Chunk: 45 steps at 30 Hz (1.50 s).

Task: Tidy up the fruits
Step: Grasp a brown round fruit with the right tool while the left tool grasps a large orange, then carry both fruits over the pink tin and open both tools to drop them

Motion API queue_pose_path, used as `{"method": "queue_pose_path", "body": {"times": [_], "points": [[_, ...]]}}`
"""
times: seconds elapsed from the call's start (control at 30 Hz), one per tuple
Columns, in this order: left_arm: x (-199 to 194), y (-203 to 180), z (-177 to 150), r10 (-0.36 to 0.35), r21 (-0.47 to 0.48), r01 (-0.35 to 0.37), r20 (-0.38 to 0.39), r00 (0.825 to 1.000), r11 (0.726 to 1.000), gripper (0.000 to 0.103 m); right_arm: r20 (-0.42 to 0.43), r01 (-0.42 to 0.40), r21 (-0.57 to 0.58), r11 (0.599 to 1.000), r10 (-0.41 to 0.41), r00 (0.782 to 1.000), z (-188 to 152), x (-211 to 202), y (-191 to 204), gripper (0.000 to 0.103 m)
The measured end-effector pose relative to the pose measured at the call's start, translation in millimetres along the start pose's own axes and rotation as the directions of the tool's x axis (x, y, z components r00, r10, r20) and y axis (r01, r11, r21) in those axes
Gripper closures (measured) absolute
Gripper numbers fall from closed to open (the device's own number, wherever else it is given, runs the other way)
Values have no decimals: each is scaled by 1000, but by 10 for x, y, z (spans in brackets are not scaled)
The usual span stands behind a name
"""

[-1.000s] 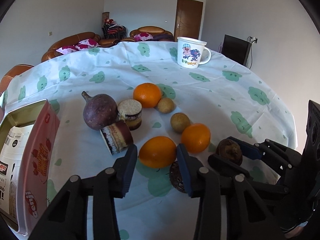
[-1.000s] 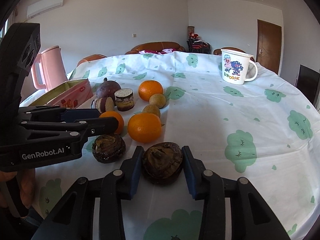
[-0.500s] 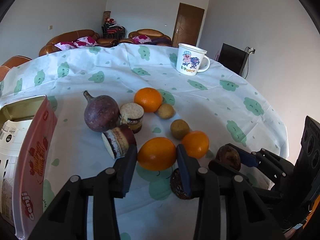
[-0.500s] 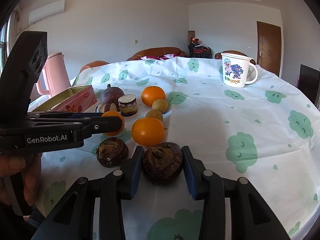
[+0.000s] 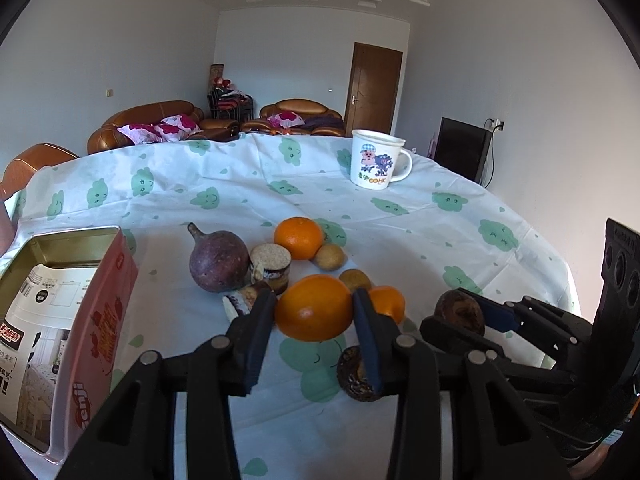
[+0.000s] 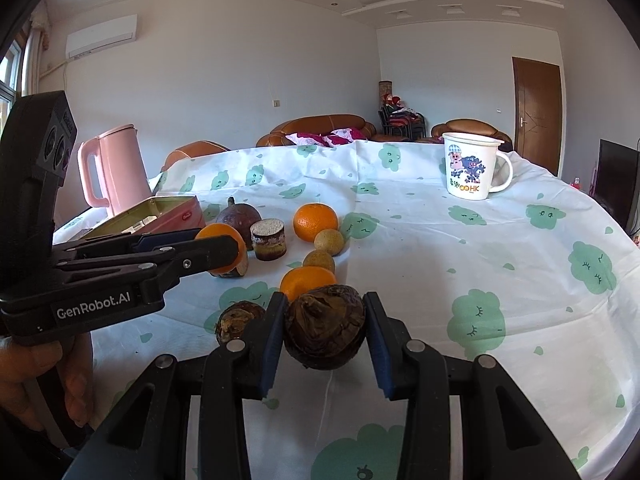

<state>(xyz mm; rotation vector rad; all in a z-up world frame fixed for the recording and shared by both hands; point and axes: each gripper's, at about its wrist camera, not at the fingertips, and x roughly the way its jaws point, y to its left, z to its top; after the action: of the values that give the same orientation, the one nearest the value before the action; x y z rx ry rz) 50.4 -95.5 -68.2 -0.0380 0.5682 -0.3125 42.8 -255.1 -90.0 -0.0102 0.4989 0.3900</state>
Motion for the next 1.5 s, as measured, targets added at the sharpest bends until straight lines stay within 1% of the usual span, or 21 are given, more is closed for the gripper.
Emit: {"method": "queue_pose_path", "body": {"times": [0.23, 0.5, 0.93, 1.17, 1.33, 1.5], "points": [[-96, 12, -8, -1, -10, 1, 40, 999, 1000, 61, 31, -3, -7, 1000, 3, 1000, 45, -76, 45, 62], [-232, -17, -9, 16, 7, -16, 79, 997, 1000, 61, 76, -8, -15, 1000, 9, 997, 96, -178, 92, 62], [-444, -24, 50, 57, 21, -61, 164, 985, 998, 61, 138, -14, -20, 1000, 16, 990, 151, -331, 147, 62], [-495, 3, 67, 72, 19, -77, 189, 979, 997, 61, 160, -13, -26, 1000, 17, 987, 174, -375, 170, 62], [-514, 36, 77, 78, 15, -82, 192, 978, 996, 61, 163, -21, -34, 999, 26, 986, 221, -368, 206, 62], [-574, 177, 102, 114, -10, -115, 198, 974, 993, 61, 167, -54, -76, 996, 66, 984, 390, -294, 356, 62]]}}
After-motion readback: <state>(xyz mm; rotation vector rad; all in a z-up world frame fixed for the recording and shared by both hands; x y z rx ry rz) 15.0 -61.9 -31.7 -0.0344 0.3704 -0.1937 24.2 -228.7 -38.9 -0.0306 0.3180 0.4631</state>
